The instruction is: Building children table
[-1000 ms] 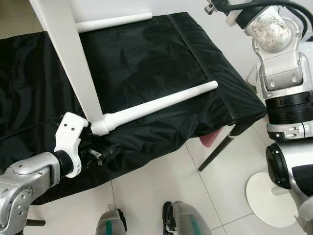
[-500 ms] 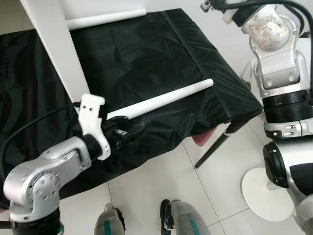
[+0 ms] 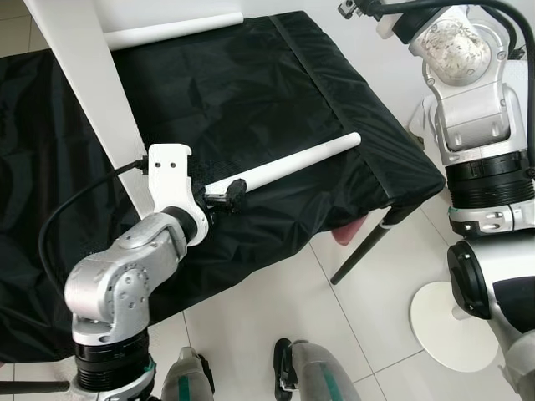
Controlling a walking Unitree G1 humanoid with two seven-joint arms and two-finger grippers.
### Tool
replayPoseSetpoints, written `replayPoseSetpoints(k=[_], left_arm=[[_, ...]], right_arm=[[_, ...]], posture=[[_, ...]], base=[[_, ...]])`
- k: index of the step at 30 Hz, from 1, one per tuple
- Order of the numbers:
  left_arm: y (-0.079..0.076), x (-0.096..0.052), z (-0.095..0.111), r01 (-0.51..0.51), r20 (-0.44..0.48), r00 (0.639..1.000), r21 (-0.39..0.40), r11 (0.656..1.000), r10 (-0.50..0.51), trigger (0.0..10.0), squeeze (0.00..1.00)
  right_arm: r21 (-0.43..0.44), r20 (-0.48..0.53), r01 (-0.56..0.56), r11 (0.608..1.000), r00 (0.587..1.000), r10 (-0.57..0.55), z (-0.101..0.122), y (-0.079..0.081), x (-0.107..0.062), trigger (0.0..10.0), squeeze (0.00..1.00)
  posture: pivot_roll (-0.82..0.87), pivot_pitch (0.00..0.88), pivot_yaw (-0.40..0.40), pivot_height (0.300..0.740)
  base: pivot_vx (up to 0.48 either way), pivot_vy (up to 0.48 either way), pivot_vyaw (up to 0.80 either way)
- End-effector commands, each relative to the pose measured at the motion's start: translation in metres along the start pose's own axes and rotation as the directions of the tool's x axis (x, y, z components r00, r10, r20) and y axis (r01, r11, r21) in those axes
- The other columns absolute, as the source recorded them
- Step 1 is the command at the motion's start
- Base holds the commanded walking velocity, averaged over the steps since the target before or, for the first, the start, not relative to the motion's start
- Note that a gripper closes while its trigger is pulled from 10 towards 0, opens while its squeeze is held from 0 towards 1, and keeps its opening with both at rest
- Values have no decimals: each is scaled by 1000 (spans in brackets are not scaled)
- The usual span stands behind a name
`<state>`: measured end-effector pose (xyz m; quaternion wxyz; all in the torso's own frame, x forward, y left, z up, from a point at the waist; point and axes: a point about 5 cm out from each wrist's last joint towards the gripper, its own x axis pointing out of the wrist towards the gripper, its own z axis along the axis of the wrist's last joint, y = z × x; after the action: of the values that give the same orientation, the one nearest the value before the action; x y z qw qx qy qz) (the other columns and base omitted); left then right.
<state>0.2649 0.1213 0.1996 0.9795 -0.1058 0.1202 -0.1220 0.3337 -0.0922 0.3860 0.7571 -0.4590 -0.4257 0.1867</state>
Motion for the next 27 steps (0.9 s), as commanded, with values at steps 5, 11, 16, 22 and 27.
replayPoseSetpoints(k=[5, 11, 16, 22, 27], left_arm=[[2, 2, -3, -76, -3, 997, 74, 994, 76, 10000, 0], [-3, 5, -9, -129, -3, 992, 109, 986, 130, 10000, 0], [-7, 7, -9, -120, 2, 993, 106, 987, 120, 10000, 0], [-9, 6, -8, -115, 6, 993, 96, 989, 115, 10000, 0], [-9, 6, -8, -117, 10, 993, 98, 988, 117, 10000, 0]], right_arm=[[65, -72, -77, 995, 994, 82, -15, 20, 0, 10000, 0], [21, -60, -57, 998, 996, 59, -12, 15, 5, 10000, 0], [9, -46, -44, 999, 998, 44, -10, 17, 8, 10000, 1000], [-137, -29, 11, 990, 999, -15, -5, 16, 13, 10000, 992], [-244, -7, 79, 966, 997, -83, 0, 16, 20, 10000, 0]], posture=[[-8, 156, 18, 740], [-15, 160, 16, 740], [-14, 163, 17, 740], [-15, 166, 16, 740], [-13, 167, 15, 740]], base=[[0, 0, 0], [0, 0, 0], [0, 0, 0], [0, 0, 0], [0, 0, 0]])
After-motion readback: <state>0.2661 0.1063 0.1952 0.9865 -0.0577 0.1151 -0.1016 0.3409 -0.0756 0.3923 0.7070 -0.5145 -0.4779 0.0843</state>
